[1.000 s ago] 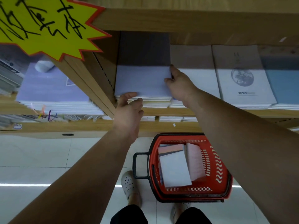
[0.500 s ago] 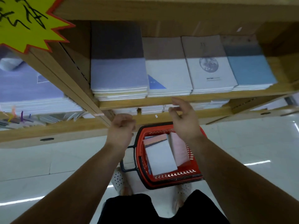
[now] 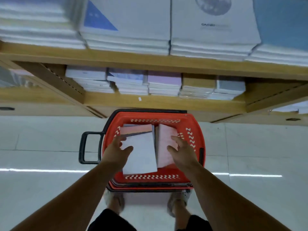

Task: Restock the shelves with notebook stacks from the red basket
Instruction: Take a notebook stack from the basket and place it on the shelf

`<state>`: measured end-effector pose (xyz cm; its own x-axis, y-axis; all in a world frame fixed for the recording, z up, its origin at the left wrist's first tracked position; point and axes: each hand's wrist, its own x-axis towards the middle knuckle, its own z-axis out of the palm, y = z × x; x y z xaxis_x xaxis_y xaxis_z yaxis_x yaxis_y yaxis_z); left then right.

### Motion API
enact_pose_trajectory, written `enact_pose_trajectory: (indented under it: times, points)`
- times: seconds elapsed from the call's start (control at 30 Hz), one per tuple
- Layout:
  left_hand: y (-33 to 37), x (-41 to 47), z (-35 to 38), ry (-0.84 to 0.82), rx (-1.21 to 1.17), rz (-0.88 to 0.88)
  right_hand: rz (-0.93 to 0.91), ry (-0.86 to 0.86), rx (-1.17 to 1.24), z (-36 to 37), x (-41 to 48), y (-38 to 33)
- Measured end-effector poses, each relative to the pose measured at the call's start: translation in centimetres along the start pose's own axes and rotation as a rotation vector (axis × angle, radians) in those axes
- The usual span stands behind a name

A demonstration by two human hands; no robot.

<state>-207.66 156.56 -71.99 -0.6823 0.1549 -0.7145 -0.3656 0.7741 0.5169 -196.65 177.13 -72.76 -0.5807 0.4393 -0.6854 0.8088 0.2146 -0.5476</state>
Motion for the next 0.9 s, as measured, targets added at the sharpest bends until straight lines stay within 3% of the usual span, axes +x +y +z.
enact_pose_trajectory:
  times: [0.2, 0.37, 0.67, 0.9]
  points:
    - [-5.6, 7.3, 6.5, -0.060, 0.254, 0.037, 0.043, -0.053, -0.008, 6.1, 7.0, 6.6]
    - [-10.5, 11.9, 8.9, 0.106, 0.359, 0.044, 0.007, -0.114, 0.022, 12.3, 11.5, 9.6]
    - [-14.3, 17.3, 11.0, 0.134, -0.044, -0.103, -0.051, -0.052, 0.130, 19.0, 16.0, 11.6]
    - [-14.8, 17.4, 11.2, 0.115, -0.087, -0.071, -0.057, -0.011, 0.144, 19.9, 16.0, 12.0]
